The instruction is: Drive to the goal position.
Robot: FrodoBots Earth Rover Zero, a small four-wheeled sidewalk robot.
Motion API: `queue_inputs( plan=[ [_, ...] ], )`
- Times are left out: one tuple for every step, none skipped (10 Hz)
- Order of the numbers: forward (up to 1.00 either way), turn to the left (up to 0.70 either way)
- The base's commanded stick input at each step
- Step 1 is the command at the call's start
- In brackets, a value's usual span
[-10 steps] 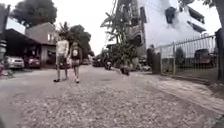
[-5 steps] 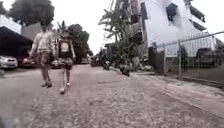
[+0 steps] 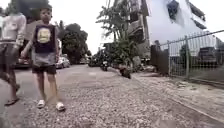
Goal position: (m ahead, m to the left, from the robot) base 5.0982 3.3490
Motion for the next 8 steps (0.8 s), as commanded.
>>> queue_inputs(
  plan=[
    [1.0,0.0],
    [1.0,0.11],
    [1.0,0.27],
    [1.0,0.27],
    [1.0,0.27],
    [1.0,0.06],
    [1.0,0.0],
    [1.0,0.0]
  ],
)
